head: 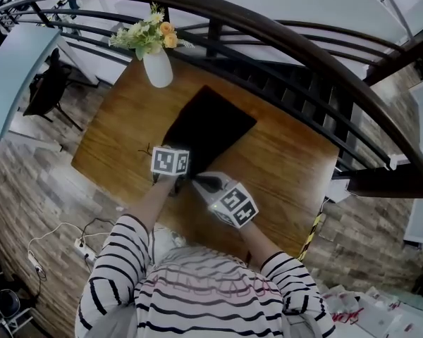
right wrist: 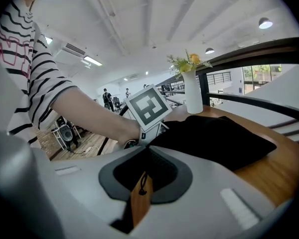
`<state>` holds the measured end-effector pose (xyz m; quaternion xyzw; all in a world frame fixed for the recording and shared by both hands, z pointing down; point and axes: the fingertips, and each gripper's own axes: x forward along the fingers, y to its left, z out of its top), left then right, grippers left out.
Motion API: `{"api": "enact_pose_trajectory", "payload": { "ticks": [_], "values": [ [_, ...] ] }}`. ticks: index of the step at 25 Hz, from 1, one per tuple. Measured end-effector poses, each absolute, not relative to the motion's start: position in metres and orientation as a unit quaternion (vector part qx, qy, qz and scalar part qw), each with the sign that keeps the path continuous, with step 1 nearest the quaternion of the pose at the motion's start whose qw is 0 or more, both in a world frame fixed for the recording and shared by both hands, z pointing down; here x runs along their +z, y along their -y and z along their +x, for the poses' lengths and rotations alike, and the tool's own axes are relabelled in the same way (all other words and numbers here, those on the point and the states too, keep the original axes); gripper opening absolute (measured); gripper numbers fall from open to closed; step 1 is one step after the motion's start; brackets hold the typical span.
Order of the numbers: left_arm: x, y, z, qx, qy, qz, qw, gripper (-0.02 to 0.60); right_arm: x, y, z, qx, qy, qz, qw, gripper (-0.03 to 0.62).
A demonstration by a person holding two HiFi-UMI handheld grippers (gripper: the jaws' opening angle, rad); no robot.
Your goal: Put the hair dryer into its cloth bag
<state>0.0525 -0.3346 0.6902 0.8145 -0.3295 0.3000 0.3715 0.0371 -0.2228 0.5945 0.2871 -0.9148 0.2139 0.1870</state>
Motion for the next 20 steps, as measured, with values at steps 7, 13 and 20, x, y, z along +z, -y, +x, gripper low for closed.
{"api": "enact_pose_trajectory", "payload": {
  "ticks": [7,13,20],
  "values": [
    [0.688,0.341,0.056,0.301,0.332,0.825,0.344,0.184,0.597,0.227,0.04,0.225,0.91,0.294,0.184,0.012],
    [0.681,0.342,0.047,0.286,0.338,0.838,0.318,0.244,0.601,0.23,0.035,0.226,0.906,0.305,0.19,0.012],
    [0.656,0.33,0.011,0.259,0.361,0.847,0.292,0.295,0.609,0.224,0.03,0.219,0.899,0.314,0.214,0.012]
  ]
}}
